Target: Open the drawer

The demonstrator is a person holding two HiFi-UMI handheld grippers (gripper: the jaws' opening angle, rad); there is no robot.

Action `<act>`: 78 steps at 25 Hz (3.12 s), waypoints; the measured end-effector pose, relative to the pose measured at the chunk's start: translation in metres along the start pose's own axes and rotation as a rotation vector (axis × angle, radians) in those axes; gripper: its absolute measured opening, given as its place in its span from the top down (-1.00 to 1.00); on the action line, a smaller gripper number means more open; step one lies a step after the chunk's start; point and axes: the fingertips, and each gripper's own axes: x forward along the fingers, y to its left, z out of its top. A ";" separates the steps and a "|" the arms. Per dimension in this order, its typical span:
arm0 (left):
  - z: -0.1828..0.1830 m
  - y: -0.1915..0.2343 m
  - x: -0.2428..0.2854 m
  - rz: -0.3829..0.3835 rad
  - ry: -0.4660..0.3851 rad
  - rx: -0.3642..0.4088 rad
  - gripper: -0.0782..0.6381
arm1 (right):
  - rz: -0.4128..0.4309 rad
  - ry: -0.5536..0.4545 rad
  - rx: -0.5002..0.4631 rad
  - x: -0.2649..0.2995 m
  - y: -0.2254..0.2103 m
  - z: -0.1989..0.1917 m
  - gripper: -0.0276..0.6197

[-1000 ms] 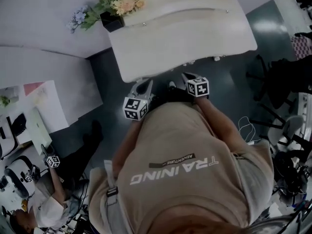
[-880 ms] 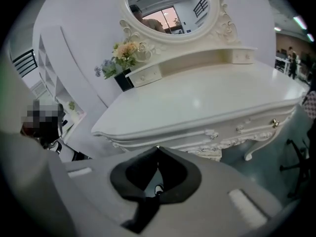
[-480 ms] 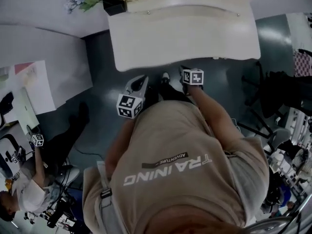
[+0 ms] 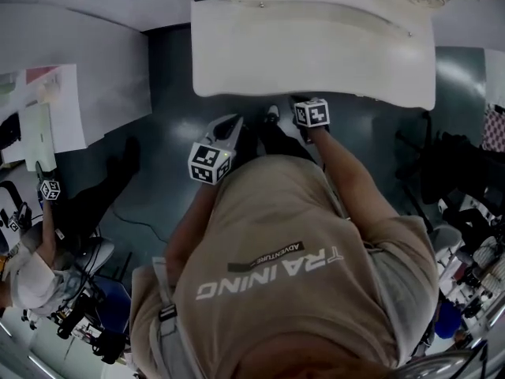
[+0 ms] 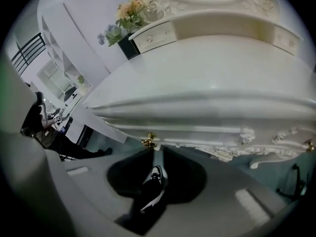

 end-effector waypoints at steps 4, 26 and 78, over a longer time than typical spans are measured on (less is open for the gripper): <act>-0.003 0.000 -0.006 0.022 -0.009 -0.025 0.76 | 0.049 0.048 -0.006 0.008 0.006 -0.003 0.48; 0.006 0.023 -0.034 0.211 -0.035 -0.062 0.76 | 0.048 0.118 0.005 0.035 0.023 0.007 0.51; -0.070 -0.039 -0.101 0.006 0.022 0.007 0.76 | -0.030 0.167 0.003 -0.021 0.079 -0.152 0.52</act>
